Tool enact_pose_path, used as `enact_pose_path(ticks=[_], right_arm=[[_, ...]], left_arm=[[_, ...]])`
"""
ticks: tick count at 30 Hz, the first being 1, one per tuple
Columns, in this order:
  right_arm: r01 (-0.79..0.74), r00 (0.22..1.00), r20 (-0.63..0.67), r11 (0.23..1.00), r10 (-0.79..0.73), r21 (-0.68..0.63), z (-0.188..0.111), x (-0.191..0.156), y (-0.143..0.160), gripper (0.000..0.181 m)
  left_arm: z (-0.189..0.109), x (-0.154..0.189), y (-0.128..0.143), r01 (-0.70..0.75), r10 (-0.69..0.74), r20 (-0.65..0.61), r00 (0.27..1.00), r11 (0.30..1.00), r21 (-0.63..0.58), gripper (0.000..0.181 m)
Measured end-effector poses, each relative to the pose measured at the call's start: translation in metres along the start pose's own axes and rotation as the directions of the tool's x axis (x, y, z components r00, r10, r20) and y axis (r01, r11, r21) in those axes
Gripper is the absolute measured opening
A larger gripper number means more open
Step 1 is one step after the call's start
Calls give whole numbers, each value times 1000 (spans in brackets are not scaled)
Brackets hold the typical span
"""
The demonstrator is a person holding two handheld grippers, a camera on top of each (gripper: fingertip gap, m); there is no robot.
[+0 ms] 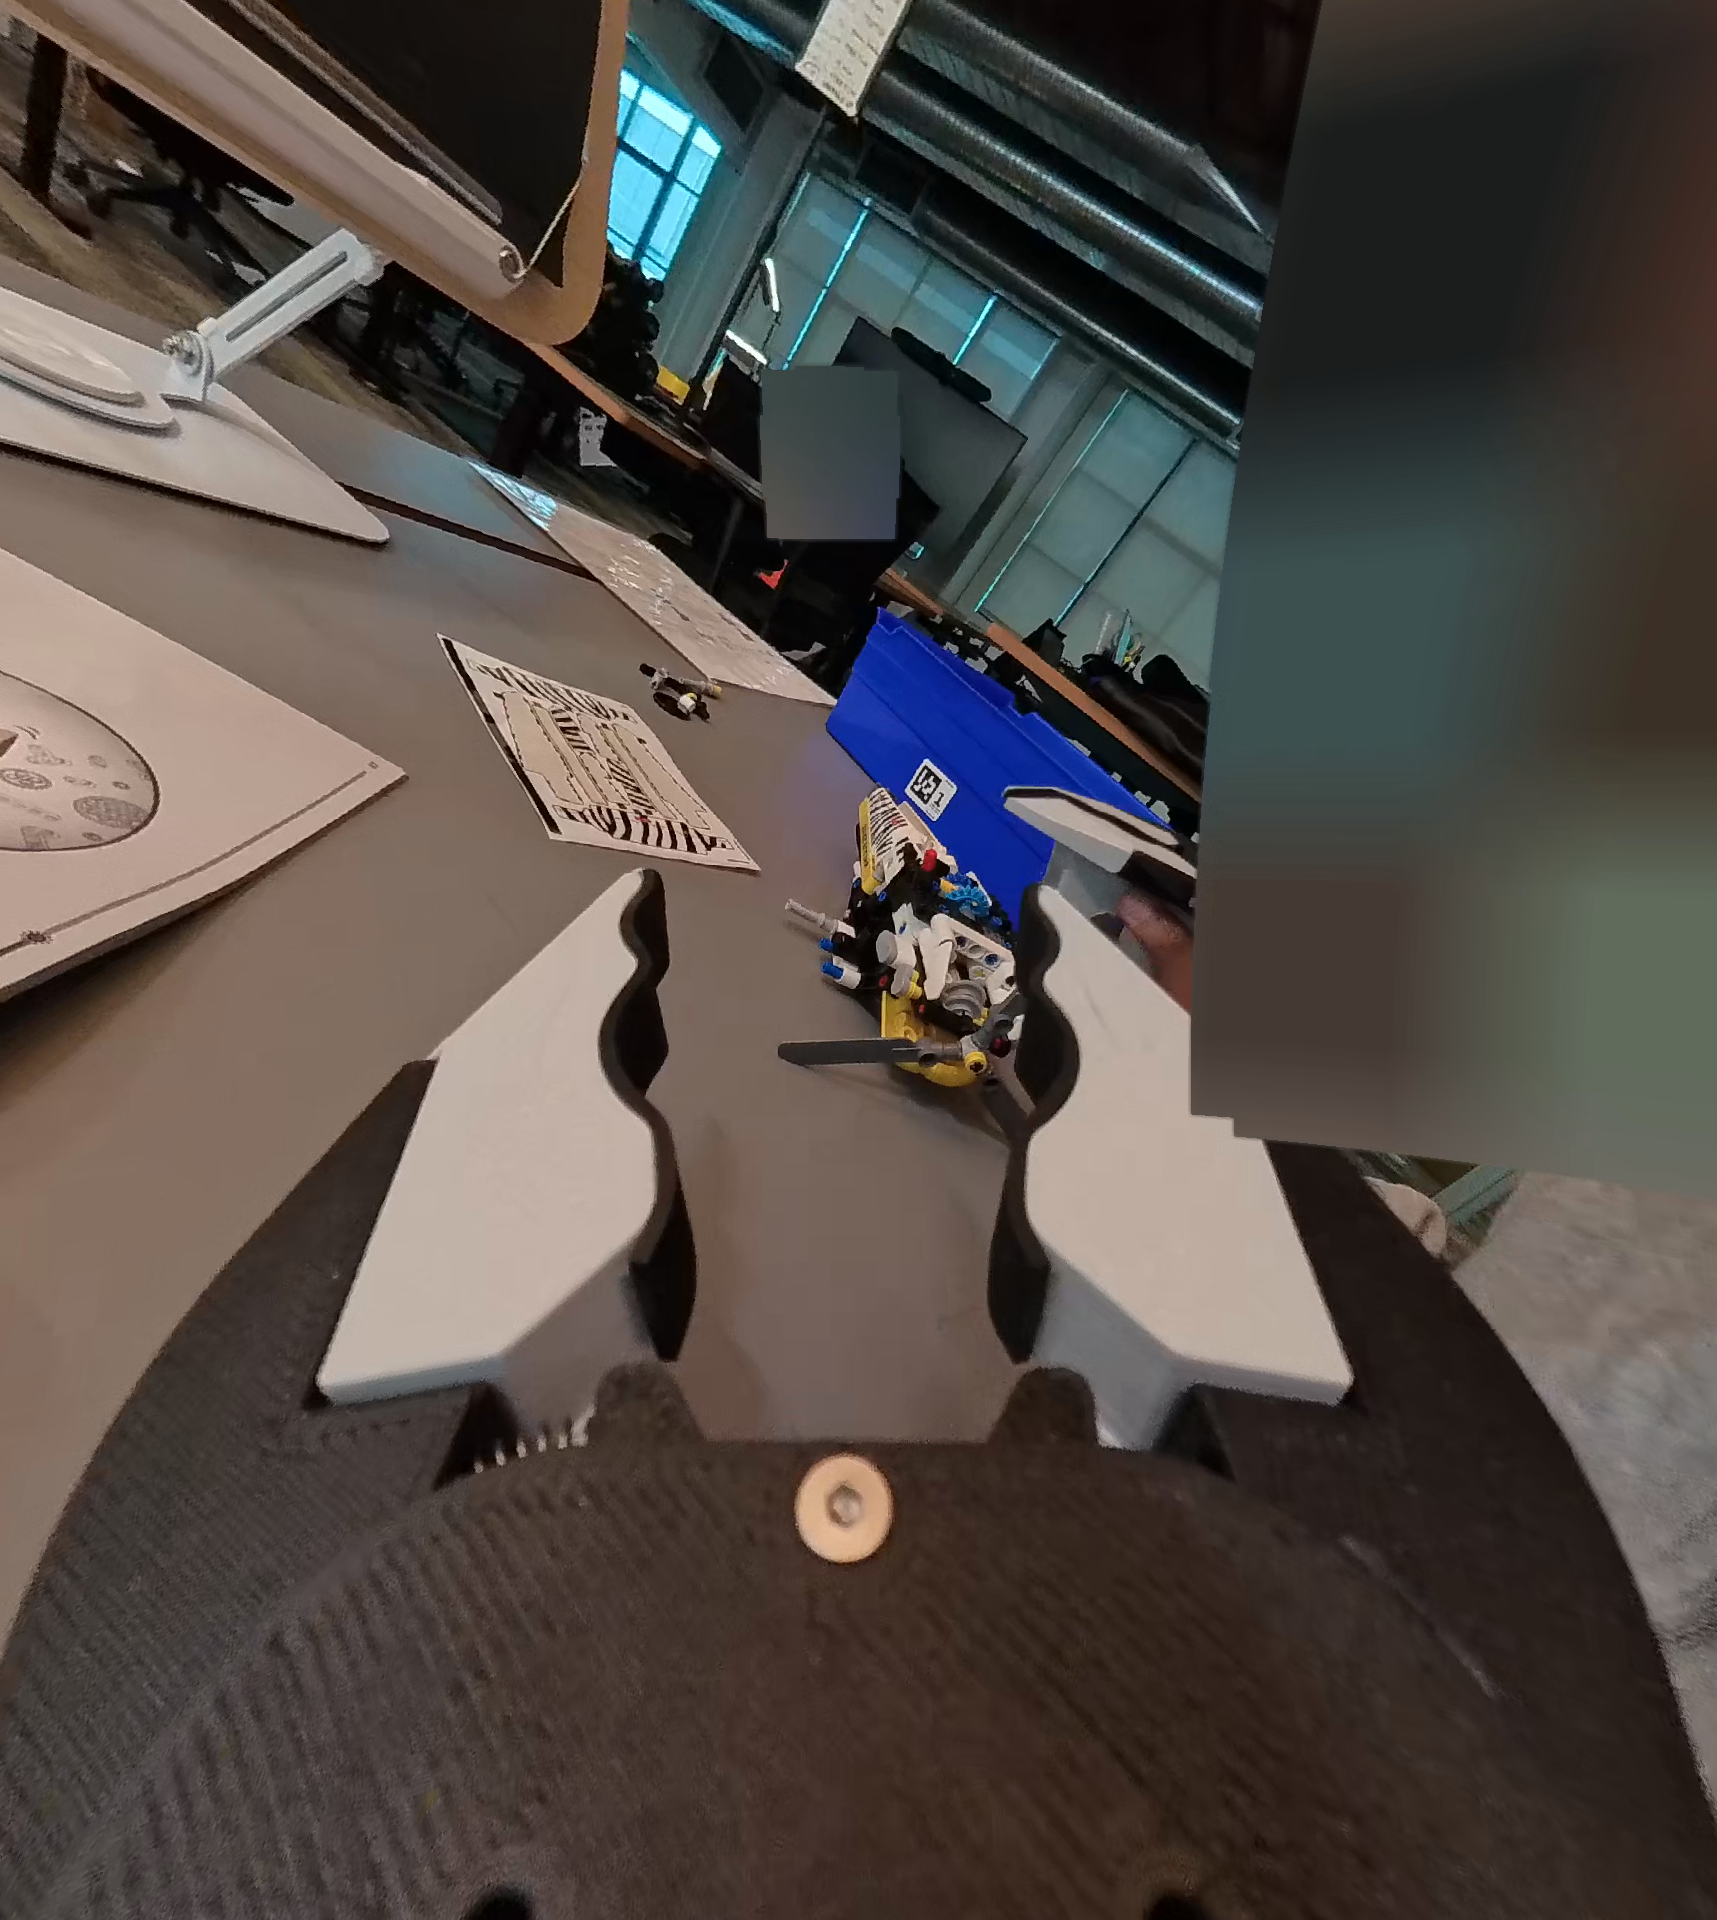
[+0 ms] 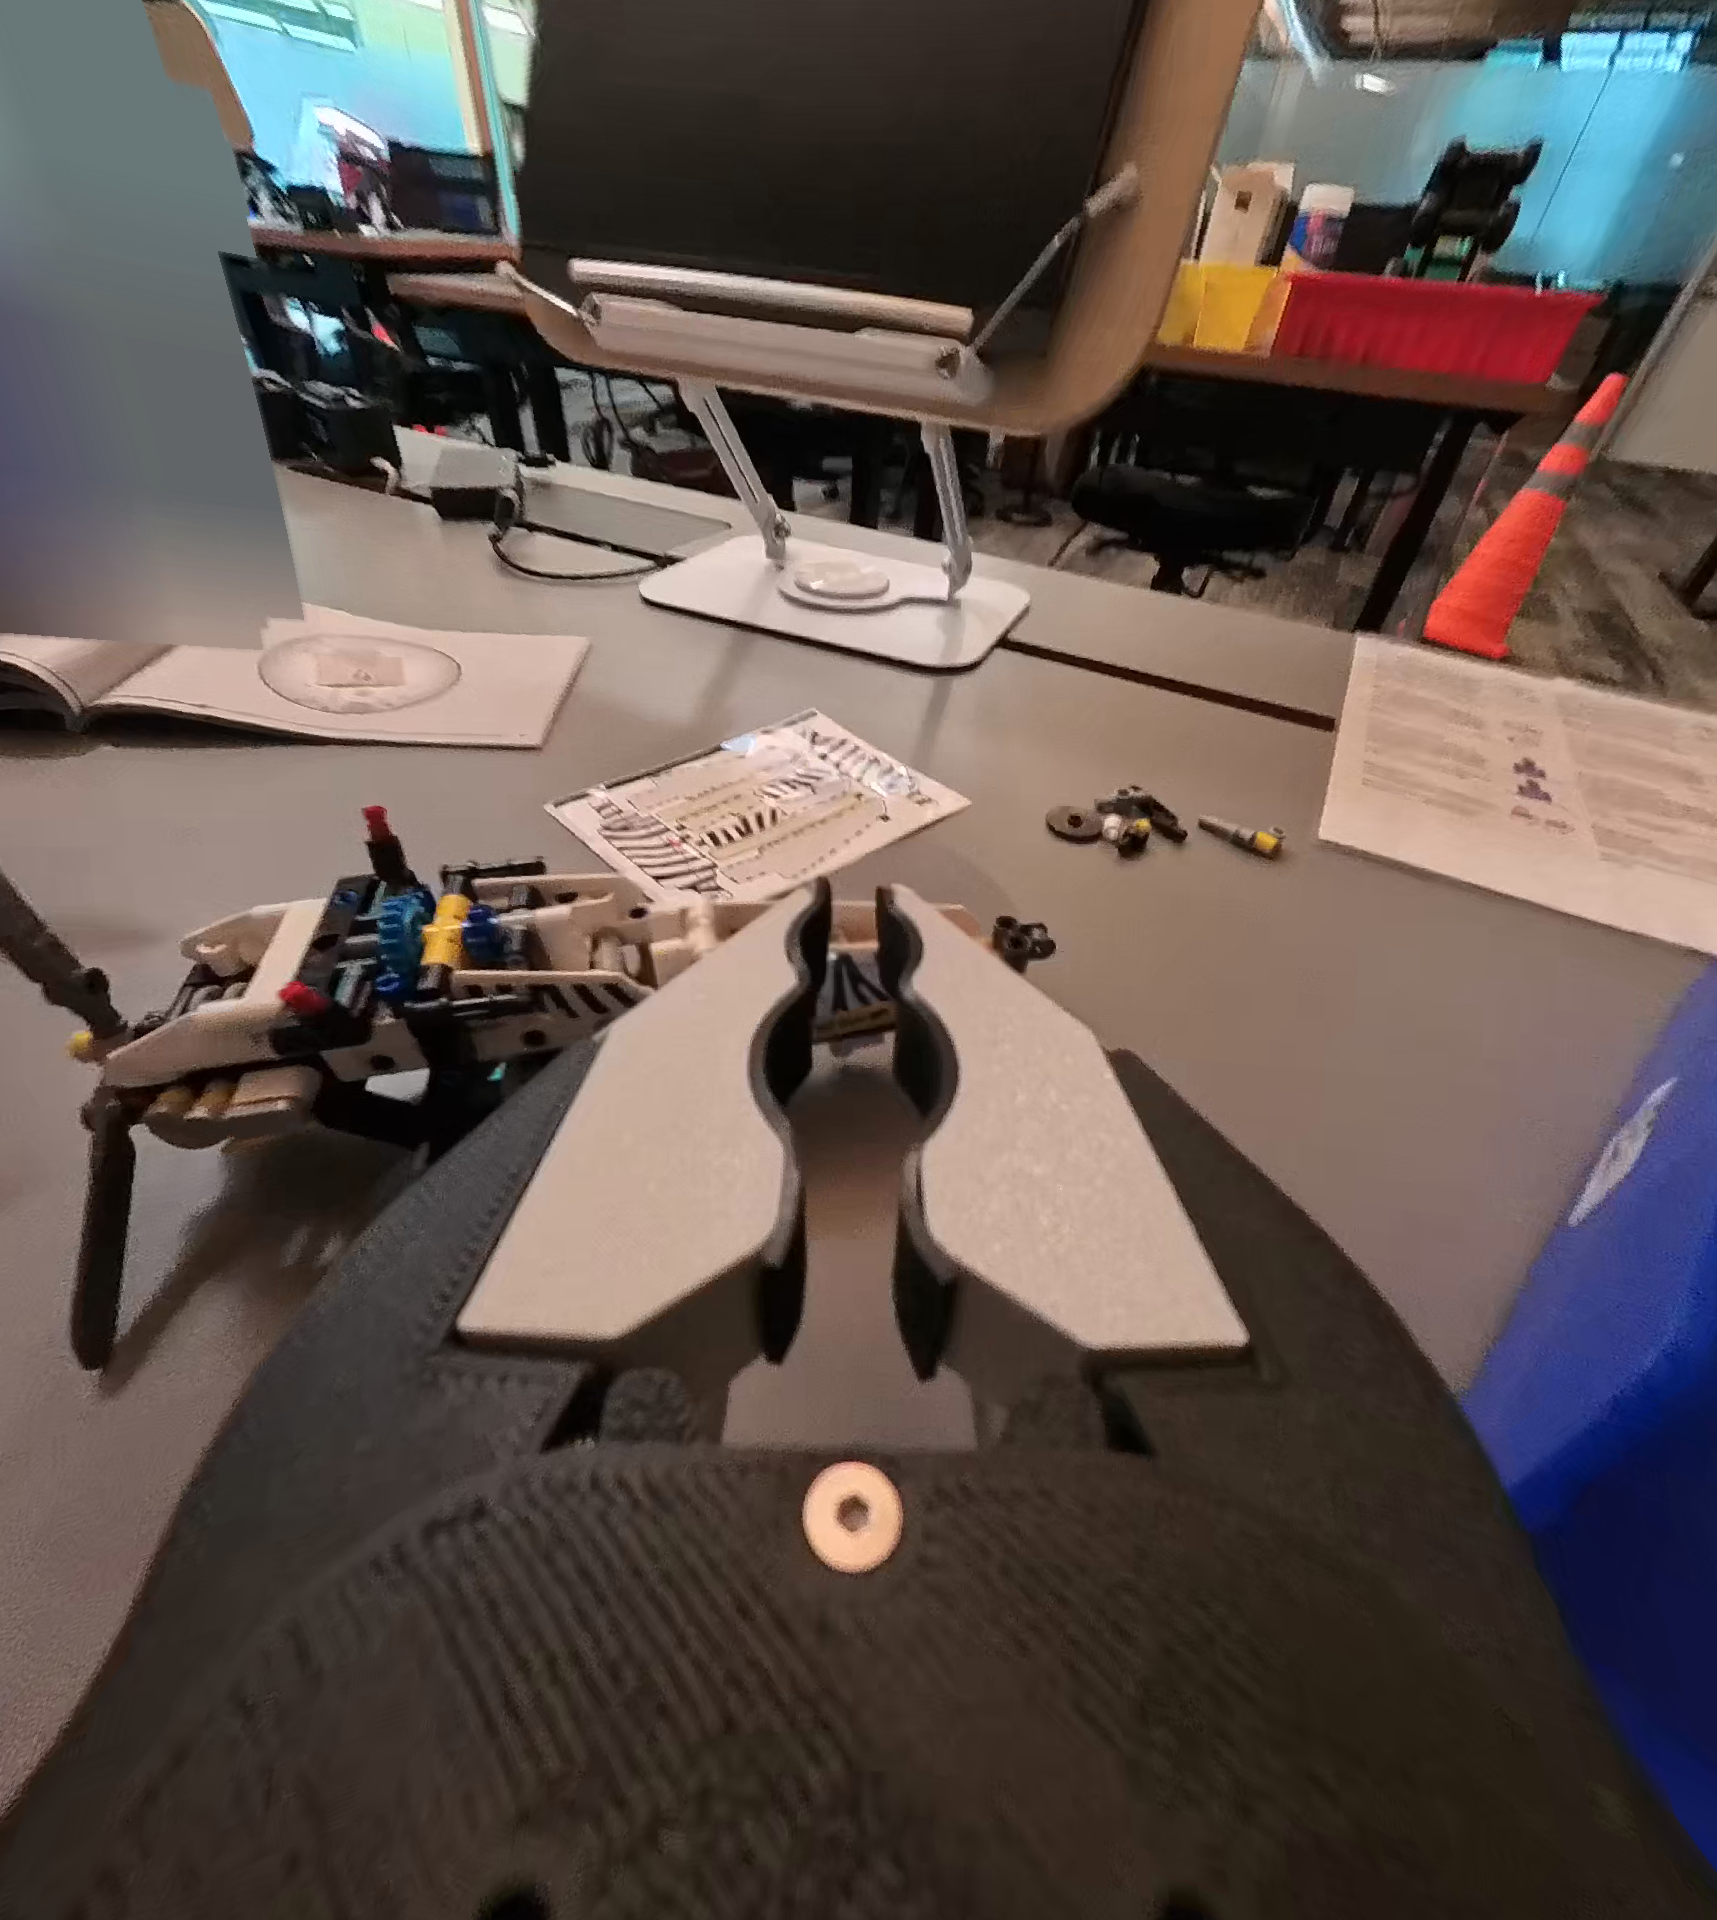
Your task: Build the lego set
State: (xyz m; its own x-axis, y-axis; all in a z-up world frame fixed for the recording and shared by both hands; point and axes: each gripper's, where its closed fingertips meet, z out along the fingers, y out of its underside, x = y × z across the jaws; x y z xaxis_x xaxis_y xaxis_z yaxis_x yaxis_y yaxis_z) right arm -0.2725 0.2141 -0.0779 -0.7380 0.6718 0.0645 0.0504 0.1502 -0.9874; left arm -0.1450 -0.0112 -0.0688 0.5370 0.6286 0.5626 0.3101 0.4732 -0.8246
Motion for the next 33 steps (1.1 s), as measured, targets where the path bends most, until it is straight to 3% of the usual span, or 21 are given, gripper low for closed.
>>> enact_pose_path(ticks=[6,11,15,29,33], right_arm=[[-26,986,166,986,-1,162,-16,-32,-23,15],[-59,987,158,971,23,230,-27,-28,-33,14],[-145,979,176,955,101,260,-33,-20,-36,15],[-125,981,173,968,88,217,-29,-25,-29,18],[-150,977,184,965,111,217,-29,-23,-29,18]], left_arm=[[-4,9,0,-115,115,22,993,993,-5,54],[-9,7,-6,-319,315,171,934,948,-7,51],[-8,10,-3,-394,393,204,897,918,-40,49],[-3,12,4,-445,454,209,866,891,-90,47],[-1,8,7,-401,414,200,888,910,-103,53]])
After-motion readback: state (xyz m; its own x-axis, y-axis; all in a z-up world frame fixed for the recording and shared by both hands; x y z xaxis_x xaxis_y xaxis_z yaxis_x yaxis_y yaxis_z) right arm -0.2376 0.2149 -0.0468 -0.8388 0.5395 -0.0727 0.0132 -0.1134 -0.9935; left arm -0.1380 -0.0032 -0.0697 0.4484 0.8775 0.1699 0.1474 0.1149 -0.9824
